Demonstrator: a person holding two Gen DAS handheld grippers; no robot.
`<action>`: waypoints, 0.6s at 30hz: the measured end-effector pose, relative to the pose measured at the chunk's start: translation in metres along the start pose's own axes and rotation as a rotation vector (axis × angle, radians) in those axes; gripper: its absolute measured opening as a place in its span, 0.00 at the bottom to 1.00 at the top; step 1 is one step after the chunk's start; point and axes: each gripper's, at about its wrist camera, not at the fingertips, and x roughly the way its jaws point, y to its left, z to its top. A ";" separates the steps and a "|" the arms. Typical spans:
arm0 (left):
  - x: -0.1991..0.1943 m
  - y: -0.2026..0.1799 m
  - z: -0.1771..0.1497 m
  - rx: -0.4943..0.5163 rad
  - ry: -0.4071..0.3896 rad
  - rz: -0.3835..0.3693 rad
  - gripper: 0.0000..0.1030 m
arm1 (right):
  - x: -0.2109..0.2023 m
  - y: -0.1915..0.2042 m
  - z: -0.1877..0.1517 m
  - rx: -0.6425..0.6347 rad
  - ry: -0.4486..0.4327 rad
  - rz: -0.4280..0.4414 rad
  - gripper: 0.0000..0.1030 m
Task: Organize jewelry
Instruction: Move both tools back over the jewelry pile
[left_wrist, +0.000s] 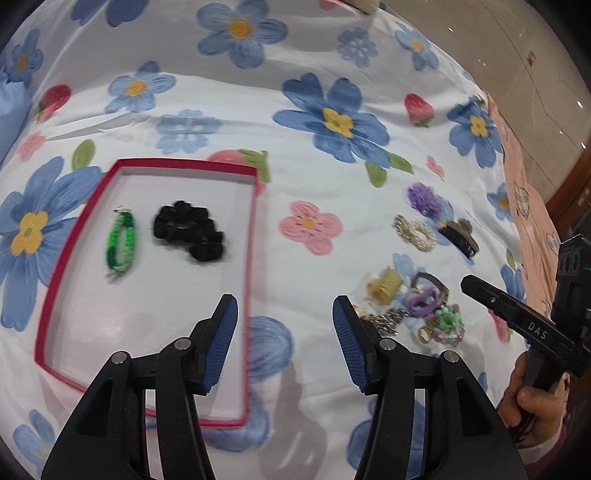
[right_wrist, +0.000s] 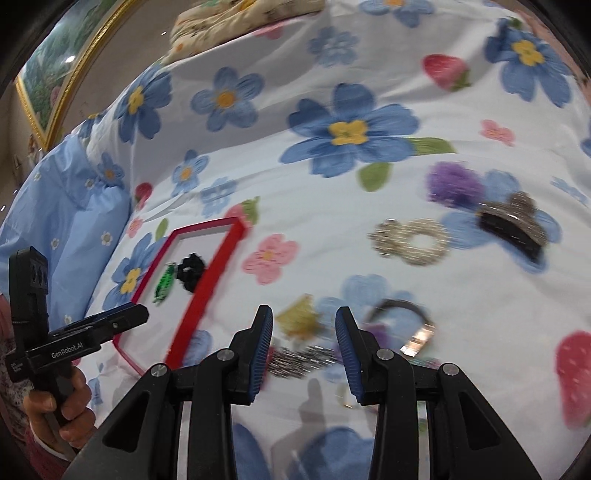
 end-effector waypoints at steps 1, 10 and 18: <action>0.002 -0.004 -0.001 0.006 0.005 -0.004 0.51 | -0.004 -0.007 -0.002 0.011 -0.003 -0.009 0.37; 0.031 -0.050 -0.001 0.121 0.074 -0.061 0.55 | -0.017 -0.056 -0.009 0.066 0.001 -0.074 0.37; 0.067 -0.078 0.004 0.197 0.128 -0.084 0.56 | 0.002 -0.076 -0.010 0.071 0.068 -0.082 0.37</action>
